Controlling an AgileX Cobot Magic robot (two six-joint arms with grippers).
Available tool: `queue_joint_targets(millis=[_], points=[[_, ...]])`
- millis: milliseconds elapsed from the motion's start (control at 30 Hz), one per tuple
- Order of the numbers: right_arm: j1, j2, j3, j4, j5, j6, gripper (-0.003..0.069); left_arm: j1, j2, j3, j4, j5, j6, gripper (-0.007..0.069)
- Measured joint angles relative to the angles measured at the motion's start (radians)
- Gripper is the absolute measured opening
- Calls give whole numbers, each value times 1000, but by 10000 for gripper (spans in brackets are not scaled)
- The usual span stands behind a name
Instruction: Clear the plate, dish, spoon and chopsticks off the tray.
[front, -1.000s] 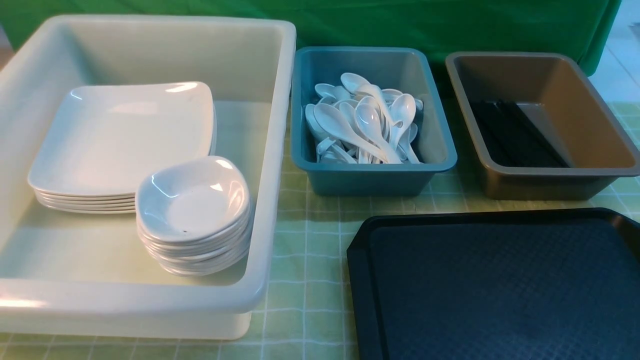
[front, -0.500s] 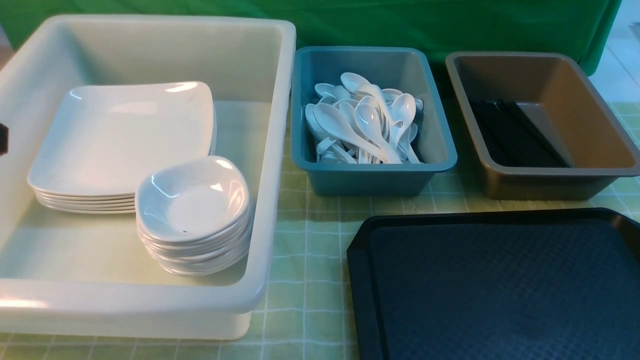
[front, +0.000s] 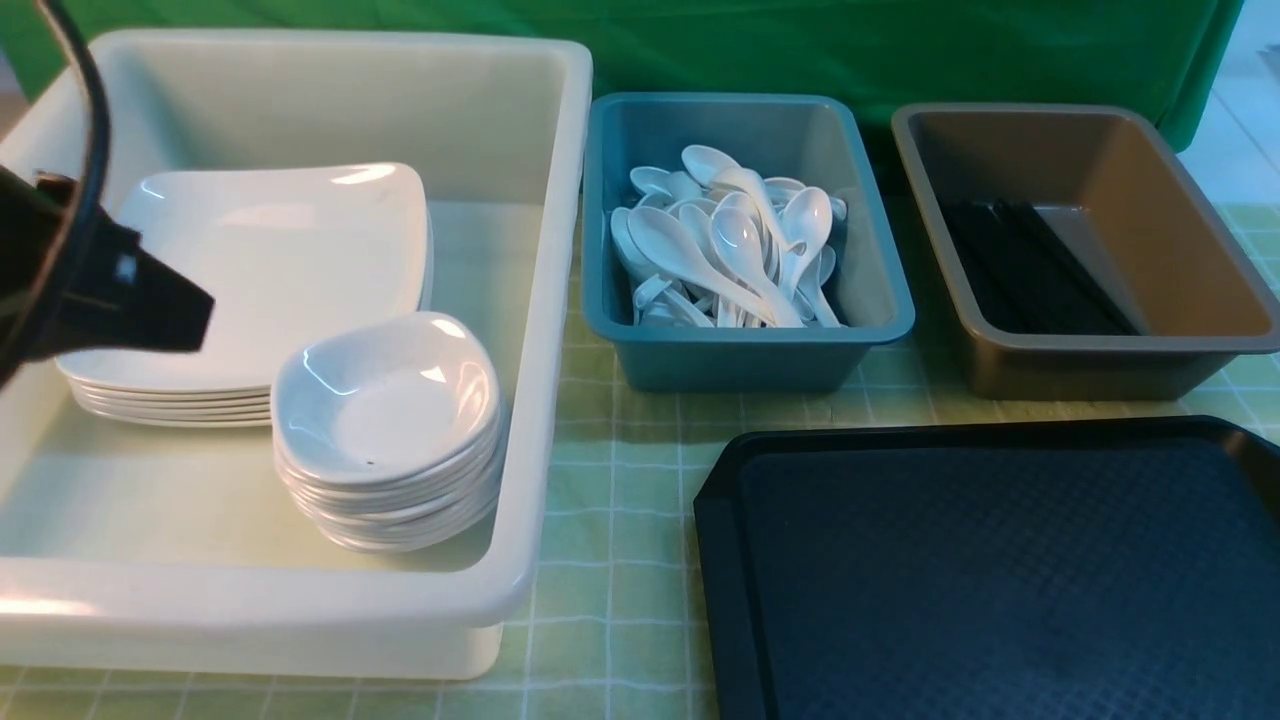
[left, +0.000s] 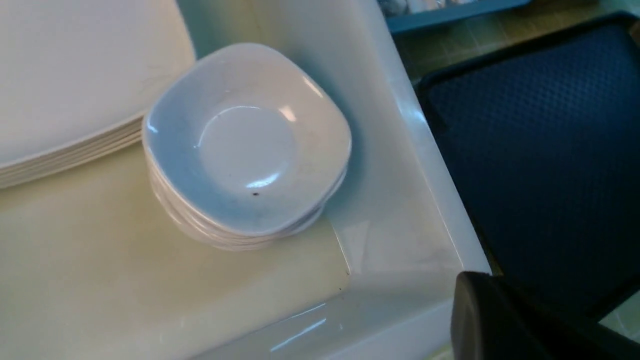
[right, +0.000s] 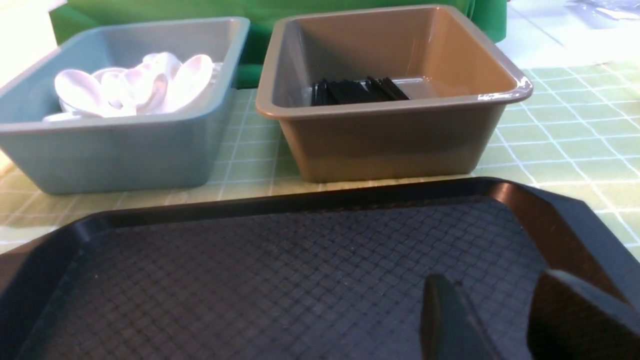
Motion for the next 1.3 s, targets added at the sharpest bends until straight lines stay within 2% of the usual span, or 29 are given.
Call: queue_joint_targets(millis=[233, 567, 667, 767, 800, 833, 967, 1067, 1300], points=[[0, 0, 0, 0, 4, -223, 239, -26, 0, 0, 24, 12, 3, -13], [0, 0, 0, 0, 4, -254, 239, -26, -95, 72, 37, -6, -9, -13], [0, 0, 0, 0, 4, -254, 239, -26, -209, 184, 35, -94, -13, -13], [0, 0, 0, 0, 4, -254, 239, -26, -338, 324, 12, -273, -13, -13], [0, 0, 0, 0, 4, -254, 239, -26, -338, 324, 12, -273, -13, -13], [0, 0, 0, 0, 4, -254, 239, -26, -416, 405, -1, -414, -13, -13], [0, 0, 0, 0, 4, -254, 239, -26, -552, 529, 12, -610, -13, -13], [0, 0, 0, 0, 4, -254, 239, -26, -614, 571, 24, -675, -13, -13], [0, 0, 0, 0, 4, -254, 239, -26, -646, 598, 109, -693, -13, -13]])
